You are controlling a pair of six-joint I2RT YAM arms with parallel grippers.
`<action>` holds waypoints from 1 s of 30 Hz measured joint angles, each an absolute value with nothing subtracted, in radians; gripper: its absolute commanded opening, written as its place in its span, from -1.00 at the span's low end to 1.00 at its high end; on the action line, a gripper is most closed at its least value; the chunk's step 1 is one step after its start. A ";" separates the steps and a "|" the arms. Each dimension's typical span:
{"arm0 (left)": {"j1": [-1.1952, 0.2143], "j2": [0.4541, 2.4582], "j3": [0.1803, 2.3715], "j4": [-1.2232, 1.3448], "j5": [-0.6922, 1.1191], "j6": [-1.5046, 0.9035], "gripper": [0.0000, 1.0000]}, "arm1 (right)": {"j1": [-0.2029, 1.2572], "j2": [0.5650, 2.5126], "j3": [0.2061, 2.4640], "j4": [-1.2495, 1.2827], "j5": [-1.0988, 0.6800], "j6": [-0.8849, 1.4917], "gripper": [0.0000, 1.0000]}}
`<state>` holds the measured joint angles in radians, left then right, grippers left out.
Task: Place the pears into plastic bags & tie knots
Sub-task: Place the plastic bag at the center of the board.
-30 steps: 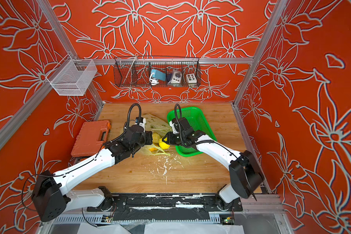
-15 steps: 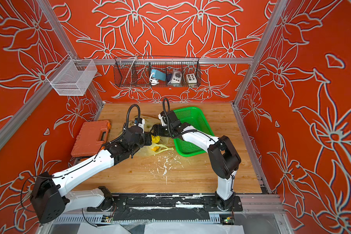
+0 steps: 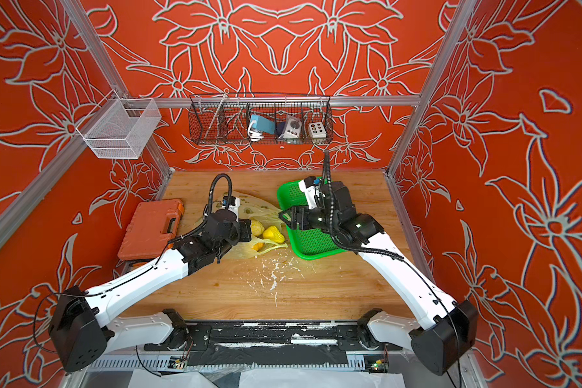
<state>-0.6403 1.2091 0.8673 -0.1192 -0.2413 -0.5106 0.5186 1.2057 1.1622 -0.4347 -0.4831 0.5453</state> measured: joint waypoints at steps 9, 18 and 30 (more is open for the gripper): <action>-0.640 1.195 0.850 -0.120 -0.242 -0.514 -1.00 | 0.476 1.425 1.150 -0.488 -0.381 0.455 0.58; -0.640 1.195 0.848 -0.123 -0.242 -0.514 -1.00 | 0.476 1.576 1.170 -0.433 -0.384 0.443 -0.41; -0.641 1.185 0.863 -0.154 -0.234 -0.485 0.11 | 0.476 1.597 1.198 -0.392 -0.421 0.457 -1.00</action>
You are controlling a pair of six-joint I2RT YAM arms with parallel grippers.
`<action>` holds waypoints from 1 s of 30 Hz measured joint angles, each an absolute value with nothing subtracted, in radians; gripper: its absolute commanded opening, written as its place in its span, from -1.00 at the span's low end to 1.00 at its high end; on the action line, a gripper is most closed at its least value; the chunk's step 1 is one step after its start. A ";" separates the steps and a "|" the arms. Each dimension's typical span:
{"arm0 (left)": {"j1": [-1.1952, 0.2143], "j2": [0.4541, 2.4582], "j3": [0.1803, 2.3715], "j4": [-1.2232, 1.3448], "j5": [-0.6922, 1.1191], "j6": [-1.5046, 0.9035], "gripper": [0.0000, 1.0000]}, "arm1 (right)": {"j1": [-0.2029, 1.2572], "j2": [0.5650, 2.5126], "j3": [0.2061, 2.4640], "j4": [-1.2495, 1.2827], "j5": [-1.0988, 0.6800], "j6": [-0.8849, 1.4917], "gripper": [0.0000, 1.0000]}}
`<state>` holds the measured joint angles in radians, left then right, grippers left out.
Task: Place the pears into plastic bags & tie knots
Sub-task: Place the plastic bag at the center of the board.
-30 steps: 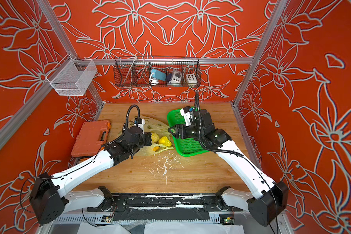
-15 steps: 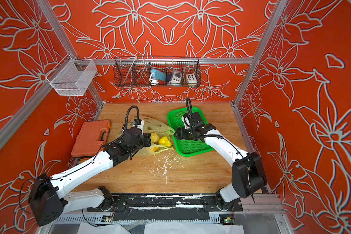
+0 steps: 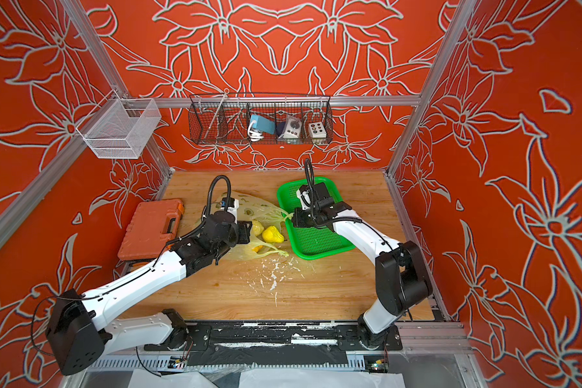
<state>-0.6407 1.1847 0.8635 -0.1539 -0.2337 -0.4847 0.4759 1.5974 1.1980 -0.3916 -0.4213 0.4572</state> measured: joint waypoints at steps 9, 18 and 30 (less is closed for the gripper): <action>-0.762 1.194 1.024 -0.213 -0.247 -0.375 0.42 | 0.476 1.594 1.198 -0.390 -0.427 0.458 -1.00; -0.949 1.342 1.062 -0.259 -0.238 -0.173 0.57 | 0.476 1.594 1.198 -0.388 -0.427 0.459 -1.00; -0.995 1.410 0.977 -0.278 -0.280 0.025 0.66 | 0.469 1.594 1.198 -0.385 -0.427 0.465 -1.00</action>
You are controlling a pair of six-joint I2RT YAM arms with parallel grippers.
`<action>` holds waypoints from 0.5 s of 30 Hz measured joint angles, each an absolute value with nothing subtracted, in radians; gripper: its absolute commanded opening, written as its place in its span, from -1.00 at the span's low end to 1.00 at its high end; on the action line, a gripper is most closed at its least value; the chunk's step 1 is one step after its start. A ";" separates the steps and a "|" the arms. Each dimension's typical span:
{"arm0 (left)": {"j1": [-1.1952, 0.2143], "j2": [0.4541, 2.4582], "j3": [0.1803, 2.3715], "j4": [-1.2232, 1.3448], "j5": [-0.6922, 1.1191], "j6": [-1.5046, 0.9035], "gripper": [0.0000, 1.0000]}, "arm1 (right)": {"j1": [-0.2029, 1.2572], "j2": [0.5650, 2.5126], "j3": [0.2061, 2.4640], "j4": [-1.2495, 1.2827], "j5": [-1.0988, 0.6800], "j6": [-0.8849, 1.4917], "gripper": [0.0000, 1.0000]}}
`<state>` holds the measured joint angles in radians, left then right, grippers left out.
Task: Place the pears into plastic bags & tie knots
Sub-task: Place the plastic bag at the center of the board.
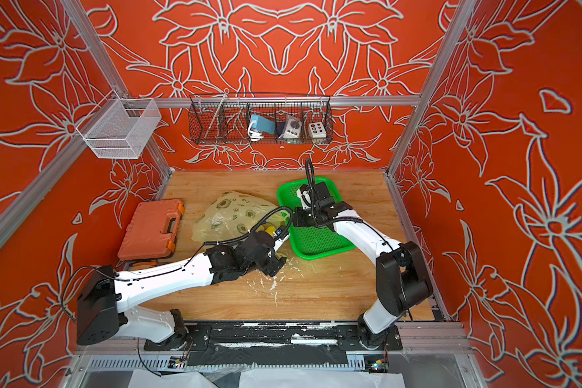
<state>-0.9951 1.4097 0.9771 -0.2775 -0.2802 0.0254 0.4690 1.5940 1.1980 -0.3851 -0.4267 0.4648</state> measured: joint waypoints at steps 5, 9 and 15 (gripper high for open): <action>-1.007 1.464 0.957 -0.262 -0.345 0.077 0.67 | 0.467 1.594 1.198 -0.382 -0.427 0.470 -1.00; -1.008 1.509 0.947 -0.239 -0.409 0.114 0.67 | 0.467 1.594 1.198 -0.381 -0.427 0.474 -1.00; -1.008 1.576 0.944 -0.185 -0.478 0.168 0.56 | 0.466 1.594 1.198 -0.381 -0.428 0.480 -1.00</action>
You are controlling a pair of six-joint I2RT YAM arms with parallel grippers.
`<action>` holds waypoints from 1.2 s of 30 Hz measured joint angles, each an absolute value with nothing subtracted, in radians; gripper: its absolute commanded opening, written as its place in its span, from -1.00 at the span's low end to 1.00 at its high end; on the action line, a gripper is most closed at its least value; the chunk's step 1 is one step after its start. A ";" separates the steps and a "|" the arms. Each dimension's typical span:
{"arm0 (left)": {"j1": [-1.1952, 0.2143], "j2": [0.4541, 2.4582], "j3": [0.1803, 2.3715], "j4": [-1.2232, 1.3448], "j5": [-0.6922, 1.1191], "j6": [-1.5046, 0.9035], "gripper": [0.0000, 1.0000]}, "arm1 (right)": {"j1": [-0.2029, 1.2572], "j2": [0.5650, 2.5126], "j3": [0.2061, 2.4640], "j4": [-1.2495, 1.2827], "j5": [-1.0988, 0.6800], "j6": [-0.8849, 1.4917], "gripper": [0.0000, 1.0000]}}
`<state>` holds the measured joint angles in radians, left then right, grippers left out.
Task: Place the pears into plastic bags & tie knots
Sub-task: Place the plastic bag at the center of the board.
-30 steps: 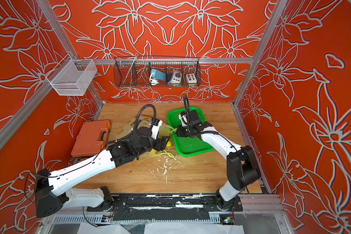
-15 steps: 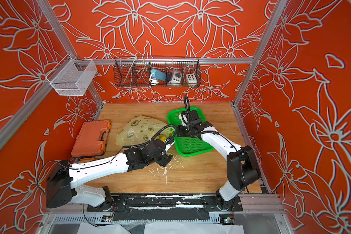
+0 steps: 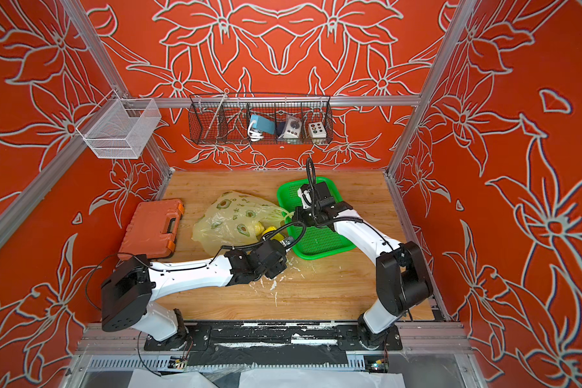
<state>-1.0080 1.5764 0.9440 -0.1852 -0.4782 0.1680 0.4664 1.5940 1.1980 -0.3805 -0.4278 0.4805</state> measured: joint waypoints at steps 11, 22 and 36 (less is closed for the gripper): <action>-1.008 1.670 0.950 -0.157 -0.542 0.179 -1.00 | 0.464 1.593 1.198 -0.381 -0.429 0.483 -1.00; -0.950 1.201 1.043 -0.100 -0.506 -0.012 -1.00 | 0.464 1.441 1.307 -0.452 -0.438 0.506 -1.00; -0.793 0.930 0.890 -0.047 -0.441 -0.210 -1.00 | 0.464 1.271 1.451 -0.607 -0.446 0.539 -1.00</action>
<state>-0.7929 0.9302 0.8902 -0.0475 -0.4408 -0.2096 0.4641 1.2705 1.4509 -0.6071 -0.4461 0.5388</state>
